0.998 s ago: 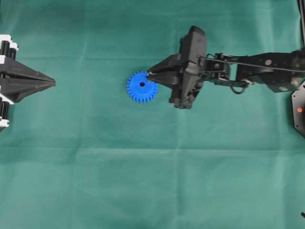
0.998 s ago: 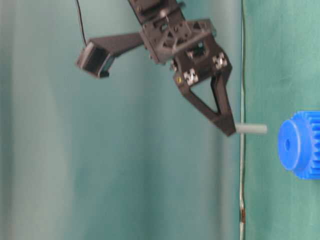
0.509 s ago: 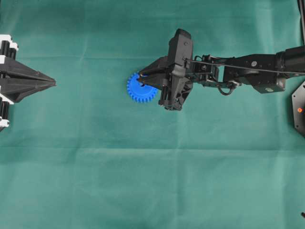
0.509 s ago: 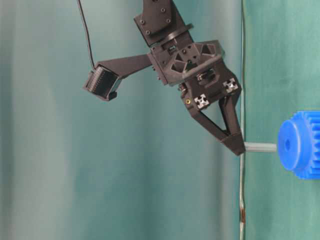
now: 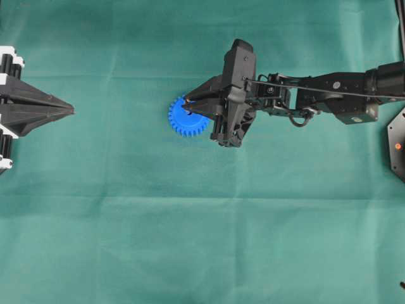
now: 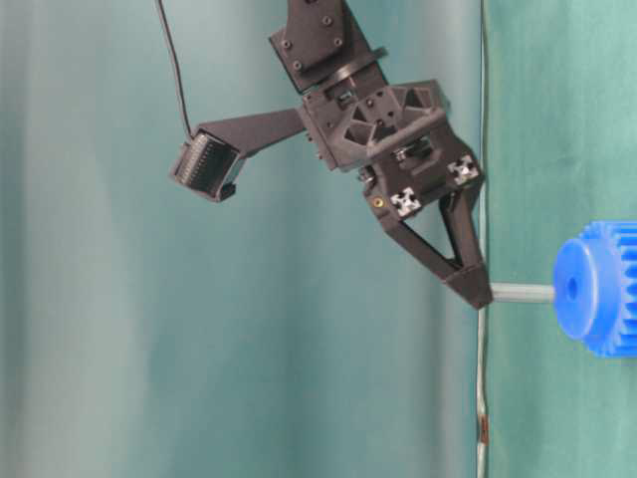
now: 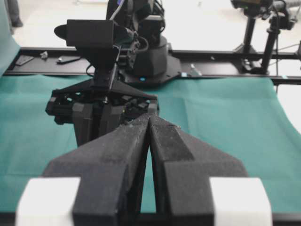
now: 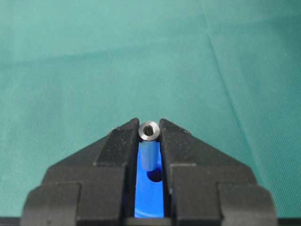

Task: Insert the shaft placed at a random location into the center hole of the medium gear at another random location.
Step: 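Align the held shaft above the gear hole and lower it in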

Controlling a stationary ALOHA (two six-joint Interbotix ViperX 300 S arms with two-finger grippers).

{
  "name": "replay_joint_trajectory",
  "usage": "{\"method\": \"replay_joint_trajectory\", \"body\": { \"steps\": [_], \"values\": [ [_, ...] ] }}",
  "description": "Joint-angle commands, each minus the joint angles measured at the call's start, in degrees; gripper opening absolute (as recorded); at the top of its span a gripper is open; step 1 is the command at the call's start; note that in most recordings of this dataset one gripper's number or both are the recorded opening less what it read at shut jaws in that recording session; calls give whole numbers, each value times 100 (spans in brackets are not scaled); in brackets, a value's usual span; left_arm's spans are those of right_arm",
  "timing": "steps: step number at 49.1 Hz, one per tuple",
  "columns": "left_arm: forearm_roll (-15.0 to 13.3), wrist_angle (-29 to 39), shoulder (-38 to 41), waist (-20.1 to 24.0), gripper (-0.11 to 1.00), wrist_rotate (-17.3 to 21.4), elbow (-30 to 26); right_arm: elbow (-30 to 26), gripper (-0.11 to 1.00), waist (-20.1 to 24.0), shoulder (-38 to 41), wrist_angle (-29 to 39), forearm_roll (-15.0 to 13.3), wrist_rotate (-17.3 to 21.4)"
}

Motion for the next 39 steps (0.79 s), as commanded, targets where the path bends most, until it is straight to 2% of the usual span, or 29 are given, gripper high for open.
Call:
{"method": "replay_joint_trajectory", "body": {
  "steps": [1,39],
  "values": [
    [9,-26,44,9,0,-9,-123,-97,14,-9,-35,-35,18,0],
    [18,-18,44,9,0,-9,-123,-123,14,-62,431,-264,18,-9]
  ]
}}
